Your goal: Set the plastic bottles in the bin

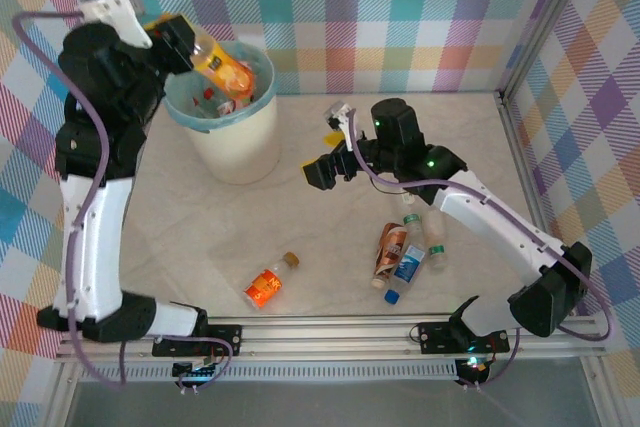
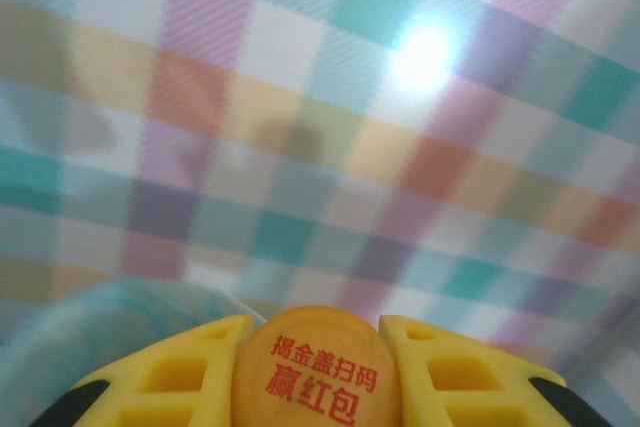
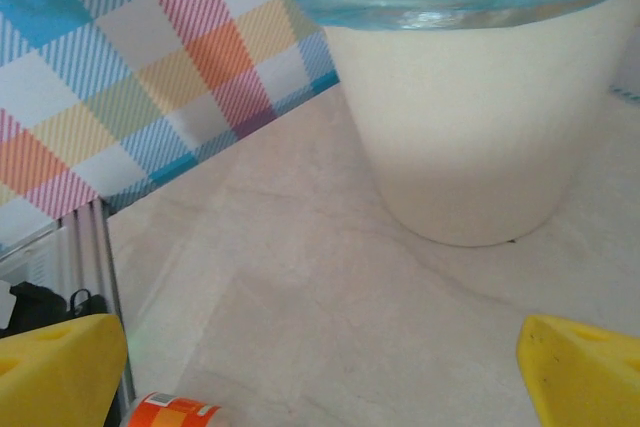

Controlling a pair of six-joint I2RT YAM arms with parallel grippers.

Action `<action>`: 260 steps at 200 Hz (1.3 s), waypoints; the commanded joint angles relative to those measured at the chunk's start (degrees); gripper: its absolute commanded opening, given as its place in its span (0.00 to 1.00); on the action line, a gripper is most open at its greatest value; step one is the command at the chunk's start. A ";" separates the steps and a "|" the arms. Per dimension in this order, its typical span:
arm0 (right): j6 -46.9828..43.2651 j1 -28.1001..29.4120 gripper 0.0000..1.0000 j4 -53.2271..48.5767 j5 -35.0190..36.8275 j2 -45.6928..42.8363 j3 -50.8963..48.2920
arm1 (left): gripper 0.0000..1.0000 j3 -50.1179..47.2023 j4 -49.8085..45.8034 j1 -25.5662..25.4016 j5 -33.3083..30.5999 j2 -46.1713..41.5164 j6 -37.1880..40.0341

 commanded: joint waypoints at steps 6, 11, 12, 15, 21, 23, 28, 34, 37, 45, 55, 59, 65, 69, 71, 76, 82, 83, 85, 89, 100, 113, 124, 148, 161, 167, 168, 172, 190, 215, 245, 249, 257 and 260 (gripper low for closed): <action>-1.56 0.22 1.00 -2.88 3.38 -0.08 -0.37 | 0.00 9.86 -8.32 3.80 -8.04 10.47 6.53; -1.55 0.17 1.00 -3.25 3.25 -0.12 -0.29 | 0.00 10.83 -8.34 4.40 -7.91 11.79 6.97; -1.51 0.22 1.00 -3.33 3.18 -0.14 -0.20 | 0.00 10.97 -8.28 4.53 -7.79 12.01 7.11; -1.48 0.20 1.00 -3.47 3.06 -0.18 -0.15 | 0.00 11.21 -8.04 4.96 -7.65 12.57 7.52; -1.39 0.14 1.00 -3.58 2.88 -0.23 -0.20 | 0.00 11.21 -7.39 5.48 -8.04 13.57 8.35; -1.32 0.19 1.00 -3.59 2.79 -0.29 -0.16 | 0.00 11.20 -7.18 5.63 -8.23 13.90 8.55; -1.07 0.21 1.00 -3.51 2.70 -0.30 -0.24 | 0.00 10.99 -6.62 5.99 -8.68 14.64 9.26; -0.67 0.20 0.99 -3.34 2.61 -0.26 -0.28 | 0.00 10.64 -5.82 6.38 -8.81 15.47 10.30; -0.48 0.18 1.00 -3.22 2.47 -0.20 -0.25 | 0.00 10.40 -5.48 6.61 -8.82 15.96 10.75; 0.14 0.21 1.00 -3.07 2.10 -0.06 -0.06 | 0.00 10.08 -4.90 7.14 -9.03 17.32 11.64; 0.83 0.12 1.00 -3.07 1.20 0.64 0.67 | 0.00 9.73 -4.40 7.82 -9.31 19.01 12.35; 1.02 0.19 1.00 -3.13 0.72 0.98 0.96 | 0.00 9.50 -4.15 8.02 -9.42 19.63 12.72; 1.19 0.19 1.00 -3.48 0.02 1.46 1.63 | 0.00 9.12 -3.72 8.28 -9.67 20.54 12.95; 1.31 0.21 1.00 -3.72 -0.38 1.84 2.15 | 0.00 8.85 -3.47 8.41 -9.80 21.06 13.24; 1.40 0.21 0.99 -3.86 -0.57 2.01 2.38 | 0.00 8.72 -3.28 8.41 -9.88 21.27 13.40; 1.63 0.24 0.99 -4.08 -0.89 2.39 2.89 | 0.00 8.12 -2.57 8.49 -9.94 21.75 13.89; 1.89 0.27 1.00 -4.29 -1.29 2.71 3.46 | 0.00 7.32 -1.42 8.52 -9.81 22.15 14.70; 1.92 0.27 1.00 -4.29 -1.33 2.77 3.47 | 0.00 7.15 -1.22 8.52 -9.75 22.20 14.80; 2.01 0.27 1.00 -4.29 -1.40 2.86 3.62 | 0.00 6.80 -0.82 8.46 -9.73 22.34 15.04; 2.11 0.22 1.00 -4.38 -1.64 2.99 3.74 | 0.00 6.11 0.12 8.52 -9.62 22.49 15.61; 2.39 0.23 1.00 -4.33 -2.13 3.08 4.03 | 0.00 3.69 2.84 8.52 -8.73 22.75 17.06; 2.64 0.24 1.00 -4.20 -2.21 2.96 3.64 | 0.00 0.78 5.78 8.52 -6.47 22.95 19.45; 2.75 0.27 1.00 -4.32 -1.95 2.75 3.11 | 0.00 -2.51 7.95 8.48 -4.43 22.78 20.93; 2.61 0.20 1.00 -4.85 -1.01 2.39 1.87 | 0.00 -9.70 12.23 8.52 -0.16 21.82 22.62; 2.48 0.13 1.00 -5.32 -0.86 2.39 1.42 | 0.00 -11.87 12.48 8.46 2.84 21.85 22.78; 2.48 0.22 1.00 -5.47 -0.80 2.39 1.29 | 0.02 -12.30 12.11 8.52 4.34 22.07 22.95; 2.44 0.24 1.00 -5.54 -0.77 2.48 1.29 | 0.02 -12.33 12.05 8.52 4.61 22.11 22.92; 2.40 0.27 1.00 -5.67 -0.83 2.50 1.21 | 0.03 -12.57 11.72 8.52 5.39 22.30 23.02; 2.31 0.21 1.00 -6.30 -1.17 2.81 1.54 | 0.05 -12.14 9.09 8.52 6.82 23.82 22.82; 2.00 0.26 1.00 -6.88 -1.32 2.92 1.82 | 0.05 -8.77 3.27 8.47 5.67 26.69 22.46; 1.30 0.27 1.00 -7.27 -1.30 3.08 2.49 | 0.00 -4.46 -0.37 8.50 3.28 28.26 24.92; 1.13 0.27 1.00 -7.40 -1.36 3.17 2.67 | 0.00 -4.32 0.18 8.39 2.81 27.95 25.27; 0.91 0.24 1.00 -7.70 -1.44 3.48 3.18 | 0.00 -3.71 1.04 8.20 1.04 27.39 26.08; 0.84 0.26 1.00 -7.93 -1.36 3.65 3.42 | 0.00 -3.14 1.16 8.05 0.23 27.28 26.40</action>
